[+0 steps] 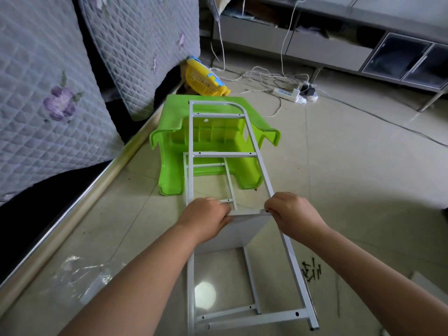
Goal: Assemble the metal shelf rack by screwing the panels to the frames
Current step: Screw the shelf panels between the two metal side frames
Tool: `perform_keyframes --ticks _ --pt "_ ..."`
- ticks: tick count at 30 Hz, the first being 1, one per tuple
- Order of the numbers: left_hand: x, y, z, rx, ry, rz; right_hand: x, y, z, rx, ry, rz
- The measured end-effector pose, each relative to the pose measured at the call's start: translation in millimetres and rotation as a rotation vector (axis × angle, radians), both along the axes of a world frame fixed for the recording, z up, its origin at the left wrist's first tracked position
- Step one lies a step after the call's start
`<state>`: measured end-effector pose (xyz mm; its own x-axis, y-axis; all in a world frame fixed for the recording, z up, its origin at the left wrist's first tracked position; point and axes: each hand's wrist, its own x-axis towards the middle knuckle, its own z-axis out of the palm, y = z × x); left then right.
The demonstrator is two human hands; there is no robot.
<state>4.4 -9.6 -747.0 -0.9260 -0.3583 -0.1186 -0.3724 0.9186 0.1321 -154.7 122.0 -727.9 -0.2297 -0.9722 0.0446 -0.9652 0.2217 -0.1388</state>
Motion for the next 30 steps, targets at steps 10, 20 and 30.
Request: perform_keyframes --ticks 10,20,30 --pt "-1.8 0.2 -5.2 0.054 0.057 0.08 -2.7 -3.7 2.6 -0.214 0.016 0.034" --pt "-6.4 4.0 -3.9 0.097 0.047 0.158 -15.7 20.3 2.1 -0.278 -1.121 -0.822" --pt "8.6 9.2 -9.1 -0.063 0.139 0.237 -2.2 -2.1 1.2 0.175 -0.66 -0.549"
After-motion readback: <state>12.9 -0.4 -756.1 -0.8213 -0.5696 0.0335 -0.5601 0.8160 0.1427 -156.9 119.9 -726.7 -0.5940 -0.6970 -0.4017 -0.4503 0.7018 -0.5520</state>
